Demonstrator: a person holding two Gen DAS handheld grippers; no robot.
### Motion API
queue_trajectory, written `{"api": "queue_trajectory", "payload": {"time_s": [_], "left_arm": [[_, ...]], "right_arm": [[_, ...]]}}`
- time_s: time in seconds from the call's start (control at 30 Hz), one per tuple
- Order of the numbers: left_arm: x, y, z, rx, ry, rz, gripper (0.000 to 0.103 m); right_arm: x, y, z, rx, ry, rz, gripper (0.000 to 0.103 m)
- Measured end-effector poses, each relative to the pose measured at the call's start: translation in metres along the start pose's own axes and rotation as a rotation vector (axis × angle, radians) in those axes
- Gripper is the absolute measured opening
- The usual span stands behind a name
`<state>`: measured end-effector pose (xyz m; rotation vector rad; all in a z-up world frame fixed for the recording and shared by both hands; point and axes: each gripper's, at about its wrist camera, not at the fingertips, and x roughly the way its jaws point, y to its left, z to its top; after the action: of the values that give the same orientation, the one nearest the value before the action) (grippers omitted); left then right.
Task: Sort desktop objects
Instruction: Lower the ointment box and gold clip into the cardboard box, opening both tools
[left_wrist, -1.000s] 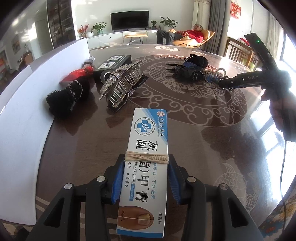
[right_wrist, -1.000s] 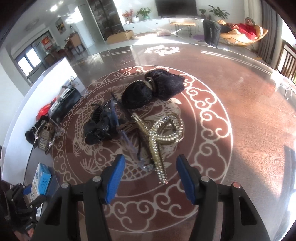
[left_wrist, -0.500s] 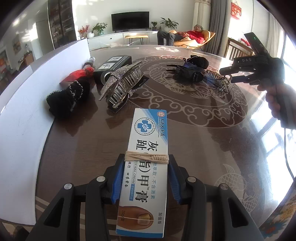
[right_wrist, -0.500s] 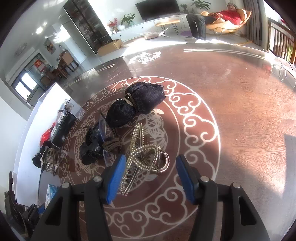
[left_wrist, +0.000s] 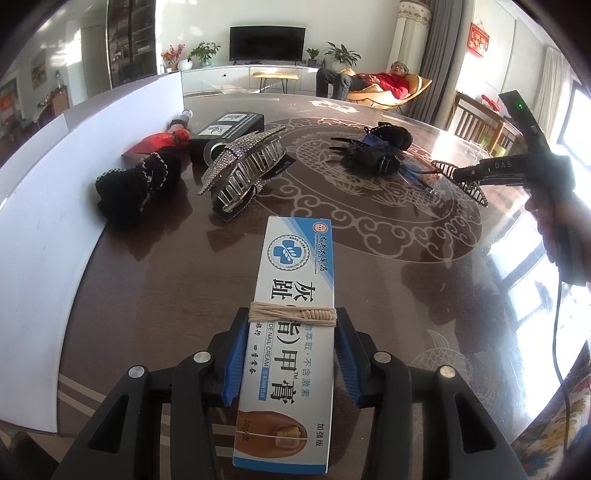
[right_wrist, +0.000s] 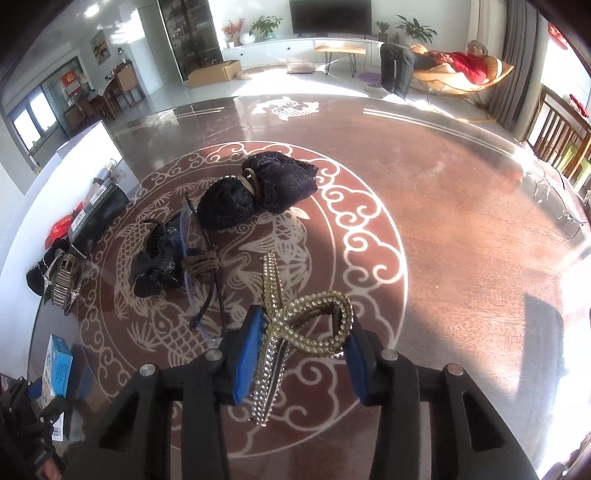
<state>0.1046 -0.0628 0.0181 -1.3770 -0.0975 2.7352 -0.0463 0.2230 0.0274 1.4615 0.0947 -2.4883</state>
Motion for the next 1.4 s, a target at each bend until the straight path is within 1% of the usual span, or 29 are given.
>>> {"api": "queue_trajectory", "payload": {"time_s": [0.07, 0.17, 0.27, 0.33, 0.4, 0.5, 0.53, 0.6, 0.67, 0.73, 0.8, 0.83, 0.9, 1.0, 1.07, 1.13, 1.2, 1.23, 1.27, 1.3, 1.33, 1.4], "left_arm": [[-0.007, -0.003, -0.002, 0.005, -0.015, -0.009, 0.044], [-0.025, -0.004, 0.000, 0.002, -0.055, -0.021, 0.044], [-0.044, 0.004, 0.011, -0.039, -0.087, -0.055, 0.044], [-0.062, 0.016, 0.023, -0.081, -0.116, -0.082, 0.044], [-0.084, 0.035, 0.039, -0.114, -0.160, -0.081, 0.044], [-0.121, 0.079, 0.061, -0.171, -0.228, -0.035, 0.044], [-0.133, 0.098, 0.066, -0.193, -0.243, -0.007, 0.044], [-0.145, 0.138, 0.074, -0.233, -0.245, 0.066, 0.044], [-0.149, 0.181, 0.075, -0.291, -0.223, 0.131, 0.044], [-0.143, 0.219, 0.073, -0.336, -0.182, 0.199, 0.044], [-0.134, 0.250, 0.067, -0.367, -0.141, 0.250, 0.044], [-0.128, 0.262, 0.063, -0.382, -0.124, 0.266, 0.044], [-0.120, 0.282, 0.056, -0.418, -0.098, 0.278, 0.044], [-0.109, 0.297, 0.050, -0.431, -0.070, 0.294, 0.044], [-0.102, 0.304, 0.048, -0.427, -0.055, 0.301, 0.044], [-0.094, 0.308, 0.046, -0.426, -0.031, 0.290, 0.044], [-0.084, 0.310, 0.046, -0.419, 0.011, 0.299, 0.045], [-0.079, 0.309, 0.046, -0.412, 0.032, 0.317, 0.049], [-0.076, 0.308, 0.046, -0.404, 0.043, 0.343, 0.059], [-0.077, 0.306, 0.045, -0.400, 0.039, 0.369, 0.063], [-0.080, 0.302, 0.044, -0.397, 0.023, 0.387, 0.068], [-0.092, 0.294, 0.039, -0.397, -0.018, 0.390, 0.068]], "right_arm": [[-0.010, -0.005, -0.011, -0.025, -0.005, -0.001, 0.043], [-0.032, -0.008, -0.031, -0.035, -0.044, 0.005, 0.043], [-0.054, -0.004, -0.044, -0.022, -0.083, 0.031, 0.043], [-0.069, 0.008, -0.044, -0.019, -0.106, 0.068, 0.043], [-0.085, 0.034, -0.036, -0.053, -0.138, 0.116, 0.043], [-0.106, 0.092, -0.015, -0.131, -0.186, 0.216, 0.043], [-0.112, 0.116, -0.006, -0.157, -0.198, 0.257, 0.043], [-0.118, 0.168, 0.012, -0.207, -0.217, 0.346, 0.043], [-0.118, 0.226, 0.027, -0.256, -0.223, 0.425, 0.043], [-0.115, 0.285, 0.035, -0.308, -0.226, 0.489, 0.043], [-0.105, 0.341, 0.038, -0.344, -0.207, 0.552, 0.043], [-0.098, 0.366, 0.038, -0.353, -0.184, 0.584, 0.043], [-0.081, 0.411, 0.035, -0.385, -0.156, 0.601, 0.043], [-0.052, 0.460, 0.025, -0.457, -0.111, 0.572, 0.043], [-0.033, 0.479, 0.020, -0.489, -0.077, 0.538, 0.043], [-0.017, 0.487, 0.016, -0.515, -0.054, 0.509, 0.043], [-0.004, 0.494, 0.013, -0.537, -0.018, 0.496, 0.043], [0.002, 0.495, 0.013, -0.539, -0.003, 0.494, 0.048], [0.005, 0.494, 0.013, -0.536, 0.004, 0.494, 0.053], [0.002, 0.490, 0.014, -0.525, -0.002, 0.503, 0.059], [-0.001, 0.485, 0.014, -0.511, -0.020, 0.515, 0.061], [-0.018, 0.469, 0.013, -0.478, -0.063, 0.545, 0.068]]}}
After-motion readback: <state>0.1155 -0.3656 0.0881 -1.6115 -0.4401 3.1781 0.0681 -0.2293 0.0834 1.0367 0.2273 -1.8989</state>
